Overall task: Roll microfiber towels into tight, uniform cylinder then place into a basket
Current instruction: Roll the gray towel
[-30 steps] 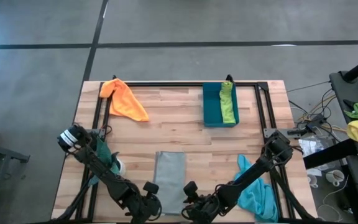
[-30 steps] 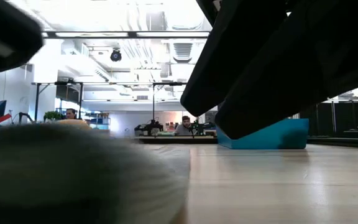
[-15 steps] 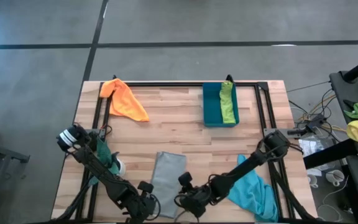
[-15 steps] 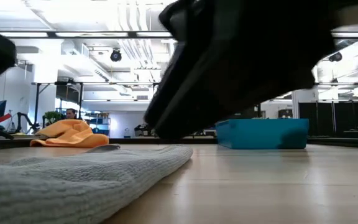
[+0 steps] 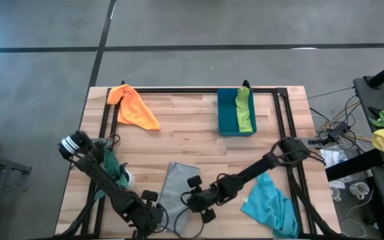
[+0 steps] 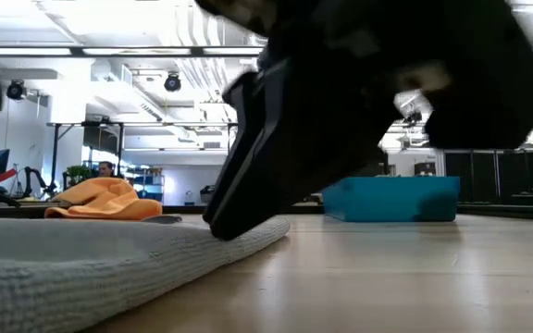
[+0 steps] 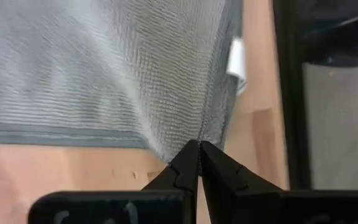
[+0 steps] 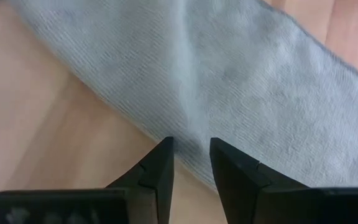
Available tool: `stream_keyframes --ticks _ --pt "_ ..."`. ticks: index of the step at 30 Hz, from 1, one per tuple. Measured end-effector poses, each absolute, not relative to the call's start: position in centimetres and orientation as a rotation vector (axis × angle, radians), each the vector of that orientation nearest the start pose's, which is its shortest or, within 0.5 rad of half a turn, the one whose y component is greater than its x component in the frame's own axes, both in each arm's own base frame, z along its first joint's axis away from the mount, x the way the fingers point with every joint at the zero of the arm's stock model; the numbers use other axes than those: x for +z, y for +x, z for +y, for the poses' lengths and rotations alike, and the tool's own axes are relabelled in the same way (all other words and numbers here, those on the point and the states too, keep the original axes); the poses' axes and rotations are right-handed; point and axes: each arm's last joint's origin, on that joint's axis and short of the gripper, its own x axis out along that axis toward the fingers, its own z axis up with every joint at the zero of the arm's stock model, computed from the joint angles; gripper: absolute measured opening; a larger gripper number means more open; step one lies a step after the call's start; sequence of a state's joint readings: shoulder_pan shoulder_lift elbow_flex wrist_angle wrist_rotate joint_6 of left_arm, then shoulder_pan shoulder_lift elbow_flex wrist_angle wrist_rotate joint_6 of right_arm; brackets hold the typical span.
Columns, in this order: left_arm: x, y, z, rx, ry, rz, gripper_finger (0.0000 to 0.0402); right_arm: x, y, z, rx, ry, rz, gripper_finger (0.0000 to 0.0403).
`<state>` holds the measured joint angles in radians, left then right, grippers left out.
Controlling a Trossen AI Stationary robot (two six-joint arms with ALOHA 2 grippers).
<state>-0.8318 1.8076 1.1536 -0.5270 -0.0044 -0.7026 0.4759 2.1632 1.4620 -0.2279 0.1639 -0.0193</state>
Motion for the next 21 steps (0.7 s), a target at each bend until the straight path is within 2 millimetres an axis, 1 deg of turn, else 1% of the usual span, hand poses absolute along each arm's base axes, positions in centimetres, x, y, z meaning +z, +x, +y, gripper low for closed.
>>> stream_keyframes --ticks 3,5,11,14,18,21 --pt "15.9 23.8 -26.3 -0.320 -0.115 1.291 0.0000 13.1 40.4 19.7 0.309 -0.265 0.900 0.0100" --pt "15.5 24.0 -26.7 -0.347 -0.135 1.290 0.0000 12.9 40.4 19.4 0.297 -0.250 0.910 0.0100" --pt "15.6 24.2 -26.9 -0.370 -0.155 1.278 0.0004 12.9 40.6 19.1 0.303 -0.234 0.916 0.0098" --pt "16.3 24.1 -26.9 -0.378 -0.178 1.268 0.0027 12.9 40.6 19.1 0.310 -0.230 0.917 0.0100" --pt "18.0 23.7 -26.3 -0.341 -0.252 1.270 0.0074 12.9 40.6 19.0 0.281 -0.239 0.913 0.0108" --pt "19.5 23.3 -25.3 -0.309 -0.266 1.282 0.0102 14.0 40.6 18.9 0.260 -0.246 0.893 0.0117"
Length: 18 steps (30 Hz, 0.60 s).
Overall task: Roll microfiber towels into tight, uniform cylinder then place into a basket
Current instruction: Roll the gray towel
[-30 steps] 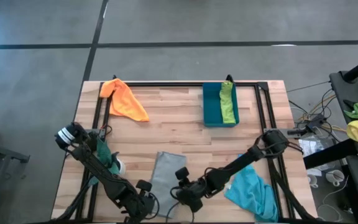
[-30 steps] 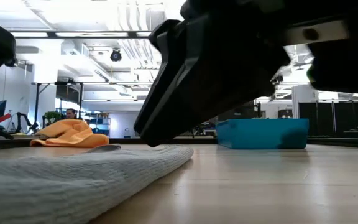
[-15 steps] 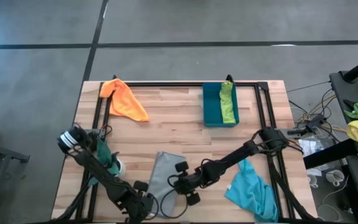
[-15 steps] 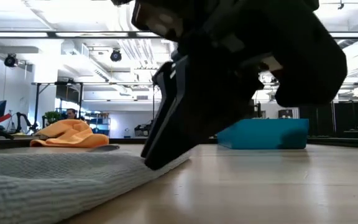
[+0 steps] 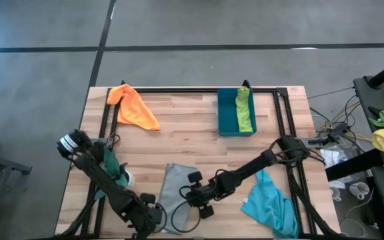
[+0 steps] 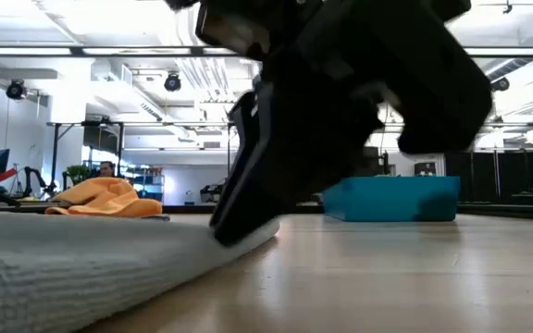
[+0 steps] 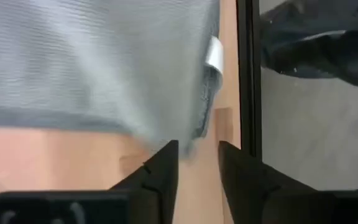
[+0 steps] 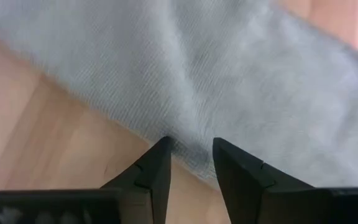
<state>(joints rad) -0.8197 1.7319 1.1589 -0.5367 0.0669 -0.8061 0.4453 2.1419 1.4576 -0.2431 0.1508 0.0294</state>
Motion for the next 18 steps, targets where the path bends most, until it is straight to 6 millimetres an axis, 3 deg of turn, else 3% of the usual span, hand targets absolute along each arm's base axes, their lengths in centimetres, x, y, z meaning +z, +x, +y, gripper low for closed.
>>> stream_keyframes --ticks 4,9,18 --pt "21.0 23.3 -24.3 -0.207 -0.226 1.159 0.0113 16.7 40.8 19.3 0.242 -0.169 0.816 0.0124" --pt "21.0 24.6 -24.2 -0.110 -0.196 0.982 0.0114 16.1 40.6 20.0 0.211 -0.052 0.827 0.0123" --pt "14.5 26.8 -24.0 0.001 -0.074 1.109 0.0114 12.3 41.2 22.7 0.275 0.124 0.797 0.0114"
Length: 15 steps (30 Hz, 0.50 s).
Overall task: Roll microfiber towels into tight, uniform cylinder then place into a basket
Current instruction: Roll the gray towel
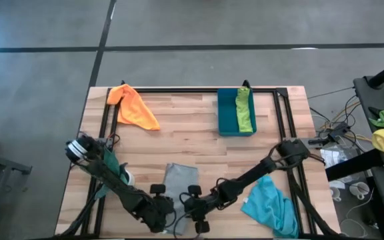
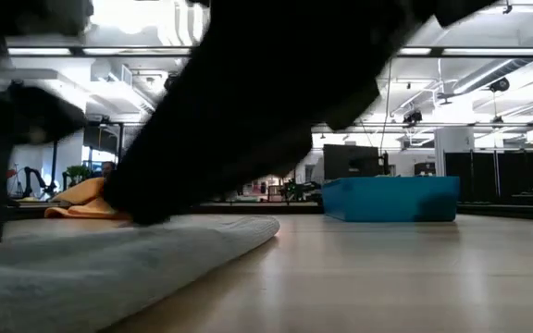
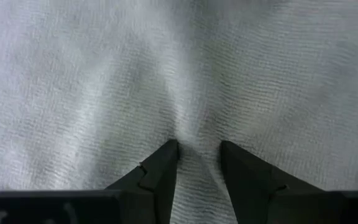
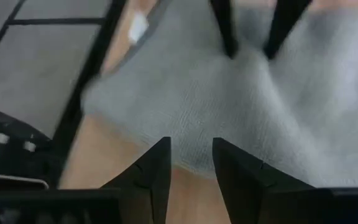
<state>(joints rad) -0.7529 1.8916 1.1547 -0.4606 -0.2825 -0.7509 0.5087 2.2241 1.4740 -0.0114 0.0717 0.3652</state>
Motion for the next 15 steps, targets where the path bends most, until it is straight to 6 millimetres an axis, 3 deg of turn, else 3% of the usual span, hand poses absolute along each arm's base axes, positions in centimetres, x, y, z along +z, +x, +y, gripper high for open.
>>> stream_keyframes --ticks 4,8,15 --pt "14.0 26.5 -23.5 0.012 -0.048 1.209 0.0114 11.0 41.5 22.1 0.226 0.144 0.849 0.0114" --pt "15.3 25.9 -23.0 0.005 -0.093 1.236 0.0114 10.6 41.4 21.1 0.182 0.125 0.917 0.0113" --pt "19.1 25.3 -22.1 0.015 -0.151 1.132 0.0114 13.0 41.0 19.9 0.200 0.065 0.927 0.0116"
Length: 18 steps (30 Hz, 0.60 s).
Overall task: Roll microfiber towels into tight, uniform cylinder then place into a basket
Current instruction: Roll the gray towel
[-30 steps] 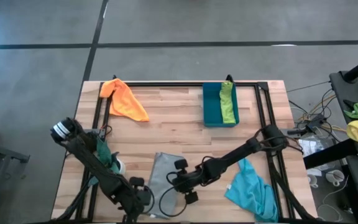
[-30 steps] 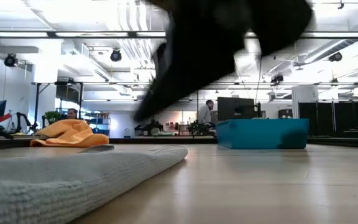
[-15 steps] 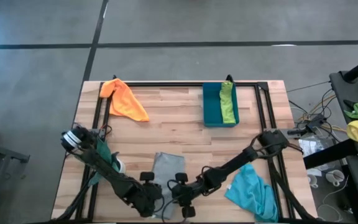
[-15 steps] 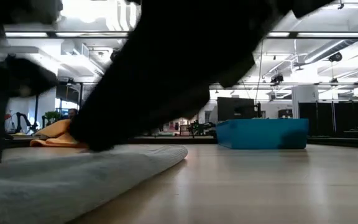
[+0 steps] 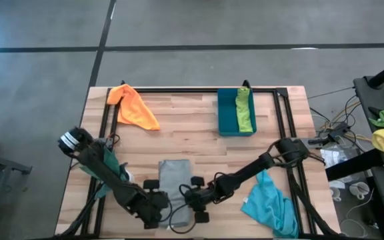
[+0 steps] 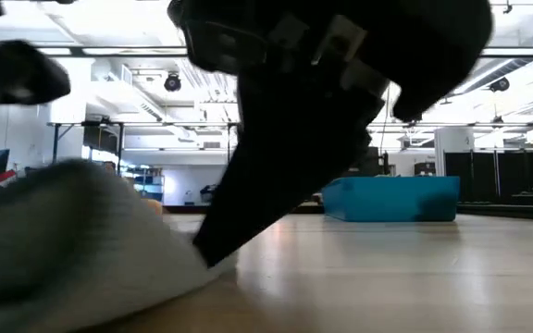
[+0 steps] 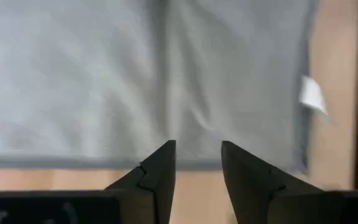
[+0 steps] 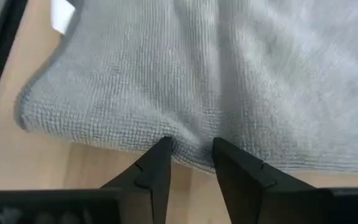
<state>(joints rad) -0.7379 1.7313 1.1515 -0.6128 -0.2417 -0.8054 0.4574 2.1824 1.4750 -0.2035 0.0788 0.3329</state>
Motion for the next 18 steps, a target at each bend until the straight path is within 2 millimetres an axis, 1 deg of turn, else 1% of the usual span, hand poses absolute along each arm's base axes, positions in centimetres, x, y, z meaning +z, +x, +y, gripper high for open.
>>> stream_keyframes --ticks 3,5,7,11,12,14,18 --pt "19.4 25.9 -21.2 0.114 -0.119 1.043 0.0114 15.2 40.9 19.7 0.226 0.040 0.876 0.0114" --pt "19.0 26.6 -20.6 0.161 -0.113 1.021 0.0114 15.7 40.9 19.5 0.212 0.032 0.859 0.0114" --pt "17.9 27.2 -19.9 0.197 -0.104 1.045 0.0114 15.0 40.9 19.1 0.176 0.023 0.877 0.0116" --pt "14.7 27.0 -18.1 0.248 -0.007 1.140 0.0114 12.6 41.6 18.2 0.115 0.006 0.911 0.0115" --pt "14.1 27.0 -17.6 0.271 0.009 1.145 0.0114 12.0 41.8 17.9 0.105 0.004 0.918 0.0114" --pt "13.4 27.2 -16.4 0.283 0.018 1.159 0.0114 11.1 42.3 17.2 0.081 0.005 0.932 0.0112" --pt "13.0 28.6 -13.4 0.297 0.141 1.161 0.0114 10.7 42.7 15.5 0.041 0.003 0.955 0.0113"
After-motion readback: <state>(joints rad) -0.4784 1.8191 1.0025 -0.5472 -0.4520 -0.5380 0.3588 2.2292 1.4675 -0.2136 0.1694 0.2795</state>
